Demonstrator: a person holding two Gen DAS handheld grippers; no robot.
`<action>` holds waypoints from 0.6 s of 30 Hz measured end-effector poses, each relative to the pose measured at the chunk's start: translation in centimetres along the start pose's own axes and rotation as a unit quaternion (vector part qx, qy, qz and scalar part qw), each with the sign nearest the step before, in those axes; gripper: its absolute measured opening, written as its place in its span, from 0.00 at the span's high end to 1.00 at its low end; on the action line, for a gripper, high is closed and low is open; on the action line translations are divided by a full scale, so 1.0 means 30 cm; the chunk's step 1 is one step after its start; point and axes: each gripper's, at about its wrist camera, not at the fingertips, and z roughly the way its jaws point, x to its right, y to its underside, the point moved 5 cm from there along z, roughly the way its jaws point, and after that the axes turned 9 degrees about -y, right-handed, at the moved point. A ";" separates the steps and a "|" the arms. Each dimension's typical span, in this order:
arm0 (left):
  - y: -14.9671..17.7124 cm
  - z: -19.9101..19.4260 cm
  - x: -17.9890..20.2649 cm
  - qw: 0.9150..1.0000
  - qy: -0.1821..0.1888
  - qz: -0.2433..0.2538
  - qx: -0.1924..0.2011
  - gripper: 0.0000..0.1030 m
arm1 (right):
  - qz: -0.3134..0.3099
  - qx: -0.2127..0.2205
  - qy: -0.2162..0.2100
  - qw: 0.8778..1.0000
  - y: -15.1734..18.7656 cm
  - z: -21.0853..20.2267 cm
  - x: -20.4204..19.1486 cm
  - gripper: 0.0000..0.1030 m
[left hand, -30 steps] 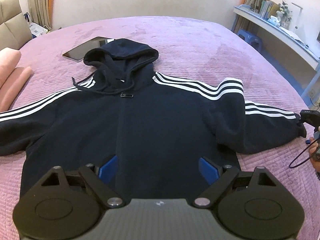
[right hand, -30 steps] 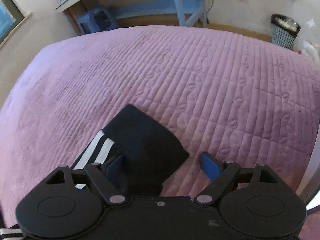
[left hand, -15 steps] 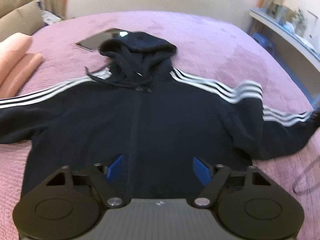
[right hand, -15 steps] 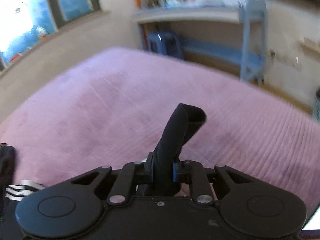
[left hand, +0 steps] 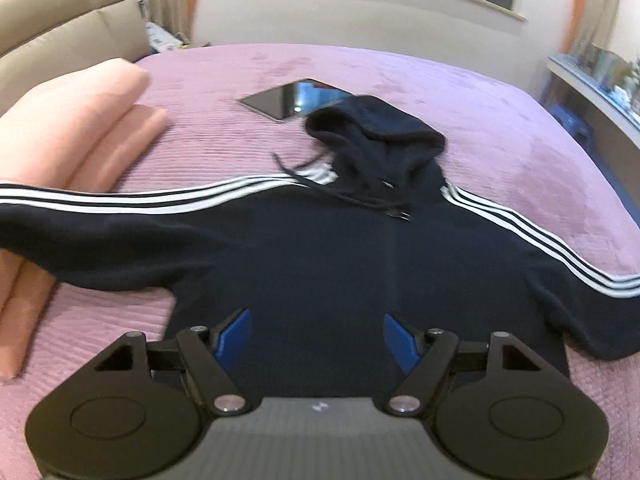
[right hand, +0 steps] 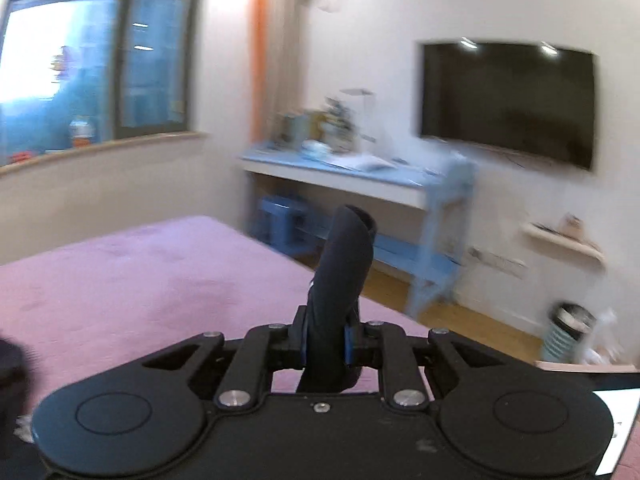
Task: Fold large clothes
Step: 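Carry the sleeve across the hoodie body with the right tool and release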
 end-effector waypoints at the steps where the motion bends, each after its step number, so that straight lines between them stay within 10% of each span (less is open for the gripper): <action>1: -0.006 -0.006 -0.033 1.000 -0.003 -0.006 0.002 0.27 | -0.005 0.000 -0.030 1.000 0.004 -0.039 -0.092 0.80; 6: -0.045 -0.018 -0.195 1.000 -0.017 -0.021 0.014 0.27 | -0.018 -0.054 -0.216 0.975 0.118 -0.179 -0.650 0.72; 8: -0.054 -0.001 -0.254 0.999 -0.023 -0.023 0.015 0.27 | -0.036 -0.096 -0.299 0.949 0.233 -0.212 -0.862 0.31; 10: -0.053 0.042 -0.298 0.999 -0.030 -0.021 0.010 0.25 | -0.071 -0.148 -0.346 0.924 0.367 -0.240 -1.007 0.28; 13: -0.028 0.144 -0.331 0.999 -0.033 -0.008 -0.022 0.27 | -0.090 -0.203 -0.346 0.911 0.496 -0.257 -1.019 0.30; 18: -0.013 0.285 -0.273 0.997 0.048 0.001 -0.057 0.25 | -0.138 -0.240 -0.221 0.935 0.568 -0.157 -0.812 0.29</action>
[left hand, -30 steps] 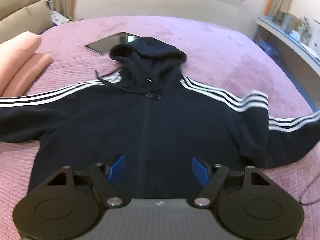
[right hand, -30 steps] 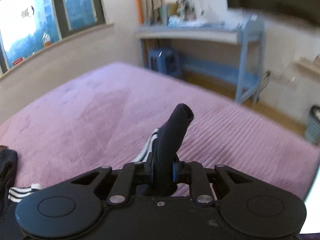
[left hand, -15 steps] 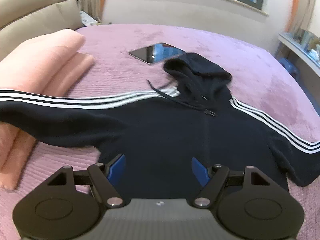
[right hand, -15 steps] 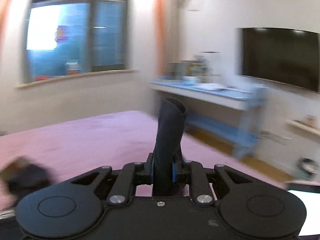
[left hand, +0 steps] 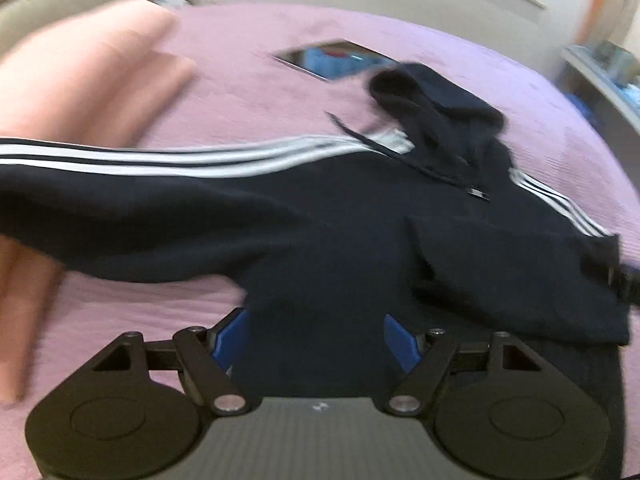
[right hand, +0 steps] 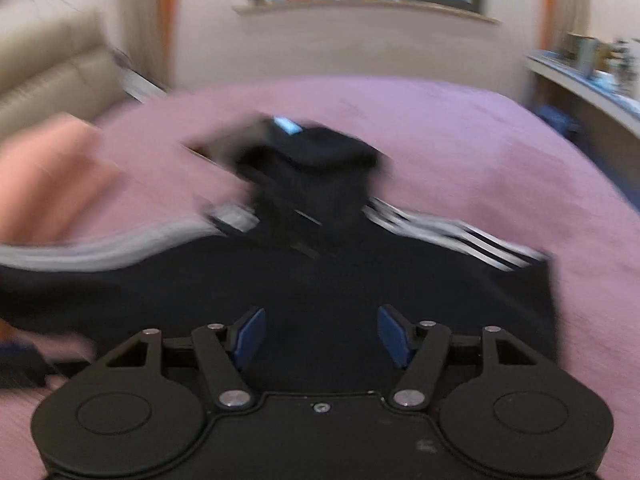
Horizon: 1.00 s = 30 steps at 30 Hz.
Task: Fold large clothes
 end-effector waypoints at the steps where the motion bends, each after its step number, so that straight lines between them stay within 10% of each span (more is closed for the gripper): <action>1: -0.007 0.034 0.026 1.000 0.023 0.001 -0.006 0.25 | 0.003 -0.012 0.029 0.999 0.029 0.009 0.078 0.30; 7: -0.030 0.216 0.215 0.986 0.149 -0.046 -0.058 0.30 | 0.027 -0.032 0.086 0.995 0.125 0.050 0.292 0.50; 13: -0.033 0.334 0.236 0.984 0.113 -0.104 -0.090 0.28 | 0.041 -0.045 0.065 0.996 0.130 0.179 0.341 0.87; 17: -0.029 0.320 0.266 0.988 0.099 -0.099 -0.071 0.31 | 0.049 -0.062 0.056 0.995 0.153 0.215 0.346 0.87; 22: -0.061 0.278 0.312 0.995 0.057 -0.077 -0.026 0.91 | 0.055 -0.066 0.054 0.995 0.158 0.212 0.342 0.87; 25: -0.099 0.228 0.366 0.999 0.020 -0.028 0.019 0.92 | 0.058 -0.066 0.055 0.995 0.149 0.224 0.346 0.87; 30: -0.225 0.069 0.348 0.992 0.070 -0.024 0.102 0.92 | 0.084 -0.041 0.064 0.994 0.092 0.194 0.338 0.87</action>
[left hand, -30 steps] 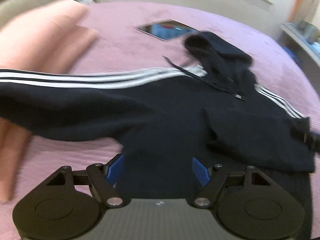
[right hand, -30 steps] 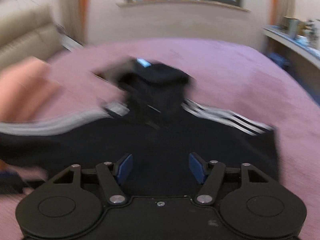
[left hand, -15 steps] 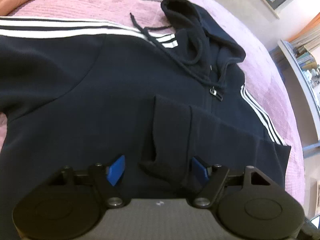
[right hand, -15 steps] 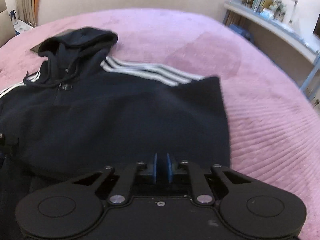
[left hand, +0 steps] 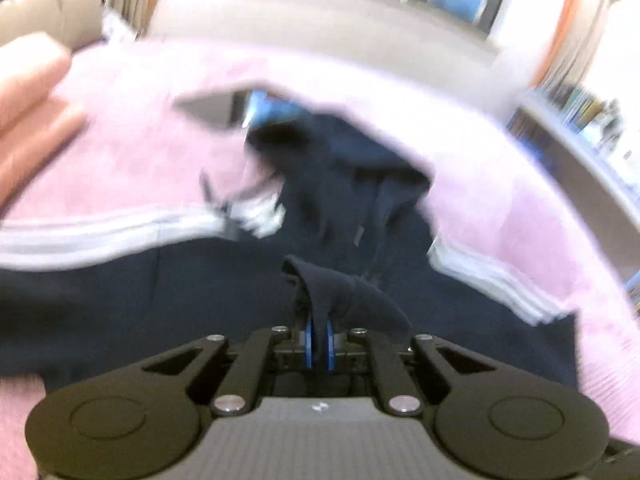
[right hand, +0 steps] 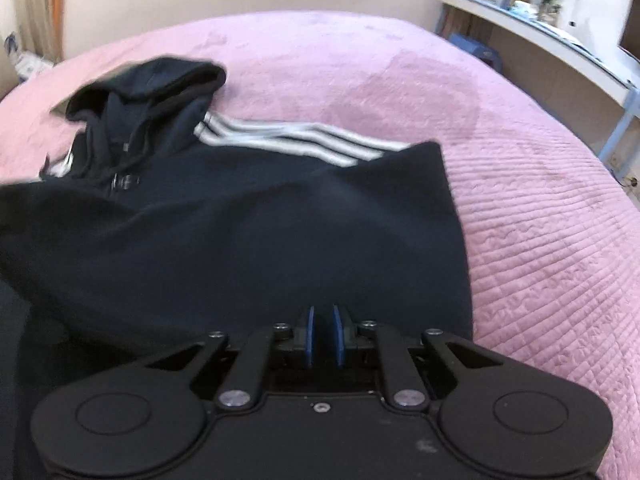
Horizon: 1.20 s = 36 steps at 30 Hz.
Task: Fold large clothes
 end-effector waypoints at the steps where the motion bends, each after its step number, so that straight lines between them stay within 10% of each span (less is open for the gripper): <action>1: -0.037 -0.028 -0.011 1.000 0.002 -0.001 0.015 0.92 | 0.008 0.002 -0.004 1.000 -0.015 -0.002 -0.007 0.87; 7: -0.155 -0.095 -0.244 0.991 -0.104 -0.043 0.079 0.92 | 0.034 0.012 -0.063 0.997 -0.098 -0.017 -0.095 0.87; 12: 0.053 0.169 -0.362 0.983 -0.167 0.035 -0.071 0.83 | 0.037 -0.034 -0.041 0.998 -0.092 0.090 -0.087 0.67; 14: 0.096 0.162 -0.356 0.977 -0.195 0.065 -0.053 0.79 | 0.035 -0.047 -0.034 0.998 -0.088 0.127 -0.068 0.67; 19: 0.024 -0.028 -0.355 0.969 -0.232 0.076 0.040 0.47 | -0.003 -0.029 -0.032 0.999 -0.175 0.114 -0.084 0.58; 22: -0.011 -0.054 -0.268 0.978 -0.170 0.111 0.051 0.23 | -0.014 -0.006 -0.038 0.999 -0.233 0.106 -0.109 0.41; 24: 0.002 -0.015 -0.192 0.985 -0.109 0.129 0.044 0.24 | -0.042 -0.011 -0.026 0.999 -0.239 0.149 -0.136 0.44; 26: 0.047 0.075 -0.149 0.986 -0.094 0.138 0.012 0.43 | -0.027 -0.044 -0.037 0.998 -0.214 0.218 -0.139 0.97; 28: 0.099 0.201 -0.153 0.985 -0.102 0.132 -0.051 0.68 | 0.012 -0.077 -0.049 0.996 -0.172 0.274 -0.116 1.00; 36: 0.105 0.043 -0.325 0.994 -0.088 0.029 -0.053 0.65 | -0.052 -0.050 -0.093 0.993 -0.185 0.102 -0.242 0.94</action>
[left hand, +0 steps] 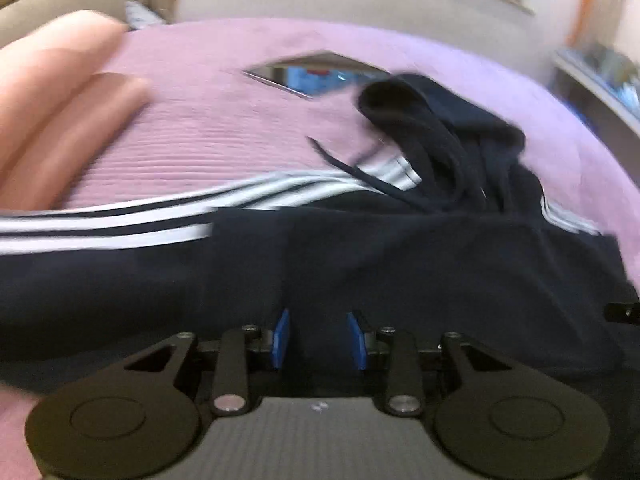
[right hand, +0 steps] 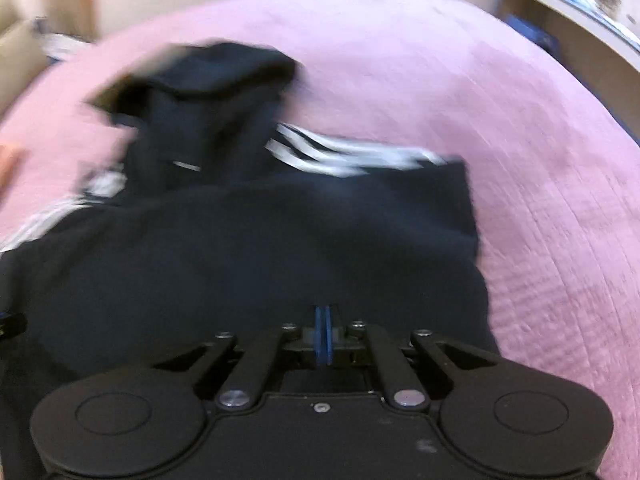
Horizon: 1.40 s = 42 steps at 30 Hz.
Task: Fold large clothes
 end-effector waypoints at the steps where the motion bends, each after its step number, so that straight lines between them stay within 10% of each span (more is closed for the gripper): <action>1: 0.014 -0.045 -0.052 1.000 -0.019 -0.013 0.002 0.66 | -0.011 -0.002 -0.014 1.000 0.008 -0.017 -0.054 0.91; 7: 0.069 -0.282 -0.433 0.983 -0.138 -0.118 0.022 0.59 | -0.051 -0.082 -0.086 0.992 0.150 0.028 -0.315 0.91; 16: 0.085 -0.660 -0.988 0.903 -0.366 -0.204 0.094 0.42 | -0.103 -0.152 -0.106 0.977 0.324 0.023 -0.486 0.76; 19: 0.053 -0.699 -1.109 0.896 -0.382 -0.195 0.113 0.42 | -0.116 -0.158 -0.098 0.976 0.344 0.026 -0.515 0.68; 28: -0.052 -0.506 -1.360 0.957 -0.232 -0.168 0.039 0.24 | -0.118 -0.156 -0.100 0.976 0.334 0.050 -0.556 0.63; 30: -0.045 -0.474 -1.371 0.961 -0.212 -0.176 0.030 0.49 | -0.118 -0.155 -0.101 0.976 0.338 0.055 -0.565 0.63; 31: -0.056 -0.466 -1.354 0.967 -0.176 -0.181 0.030 0.92 | -0.120 -0.154 -0.101 0.976 0.341 0.052 -0.563 0.63; 42: -0.312 -0.767 -0.760 0.980 -0.033 -0.079 0.182 0.95 | -0.065 -0.139 -0.095 0.984 0.337 -0.011 -0.455 0.63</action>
